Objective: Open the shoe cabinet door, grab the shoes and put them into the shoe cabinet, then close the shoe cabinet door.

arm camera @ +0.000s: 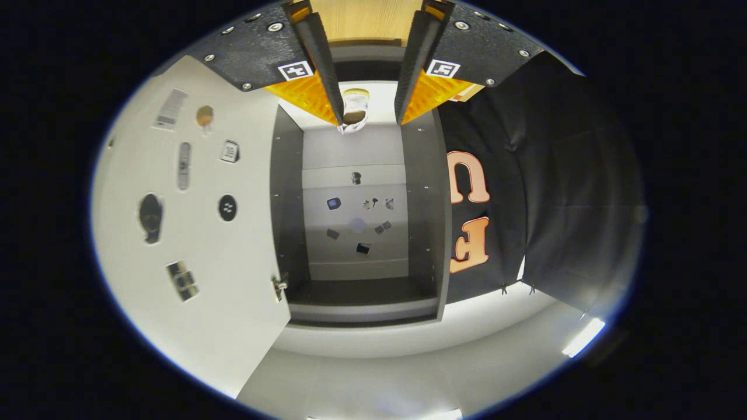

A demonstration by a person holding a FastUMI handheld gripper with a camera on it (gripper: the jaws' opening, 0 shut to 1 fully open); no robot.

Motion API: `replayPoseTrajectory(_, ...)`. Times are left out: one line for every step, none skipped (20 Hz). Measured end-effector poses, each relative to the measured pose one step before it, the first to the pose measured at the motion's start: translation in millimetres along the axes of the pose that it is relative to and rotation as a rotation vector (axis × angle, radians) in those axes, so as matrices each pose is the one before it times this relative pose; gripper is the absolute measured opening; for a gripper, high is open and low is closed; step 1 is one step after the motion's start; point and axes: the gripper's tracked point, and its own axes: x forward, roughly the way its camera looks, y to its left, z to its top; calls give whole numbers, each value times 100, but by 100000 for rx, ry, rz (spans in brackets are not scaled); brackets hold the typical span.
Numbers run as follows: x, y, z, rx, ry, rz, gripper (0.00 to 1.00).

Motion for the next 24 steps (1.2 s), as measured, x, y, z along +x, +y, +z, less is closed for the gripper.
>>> replayPoseTrajectory(-2113,-1132,-284,-566,684,-2491,61)
replayPoseTrajectory(-2027,-1237,-174,-88,428,-2687,66)
replayPoseTrajectory(-1876,-1613,-375,181,1537,-3599,69)
replayPoseTrajectory(-1663,-1821,-290,354,522,-3501,71)
replayPoseTrajectory(-1399,-2012,173,126,-79,-3906,72)
replayPoseTrajectory(-1275,-2199,116,351,154,-3909,73)
replayPoseTrajectory(-1116,-2368,124,-561,-546,-4559,74)
replayPoseTrajectory(-590,-2452,179,-349,-185,-4874,75)
replayPoseTrajectory(-560,-2053,57,95,-36,-3226,75)
replayPoseTrajectory(-207,-1856,78,634,-93,-3014,75)
replayPoseTrajectory(-38,-1597,-1,1229,537,-1875,75)
replayPoseTrajectory(201,-1341,-104,1254,683,-1370,75)
replayPoseTrajectory(357,-1267,-24,819,-13,-1370,75)
replayPoseTrajectory(649,-1150,-107,102,104,-794,76)
replayPoseTrajectory(699,-971,44,457,-374,-988,76)
replayPoseTrajectory(823,-566,-161,-309,264,-431,76)
replayPoseTrajectory(777,-42,253,280,-1366,1398,76)
replayPoseTrajectory(768,779,91,655,-156,1446,76)
replayPoseTrajectory(717,563,71,1066,-341,1849,76)
replayPoseTrajectory(799,385,-110,94,-176,1250,77)
replayPoseTrajectory(765,70,-83,-303,39,751,77)
replayPoseTrajectory(586,129,-151,-59,465,961,77)
replayPoseTrajectory(384,357,-8,904,320,1905,77)
replayPoseTrajectory(69,538,-14,1249,291,2272,77)
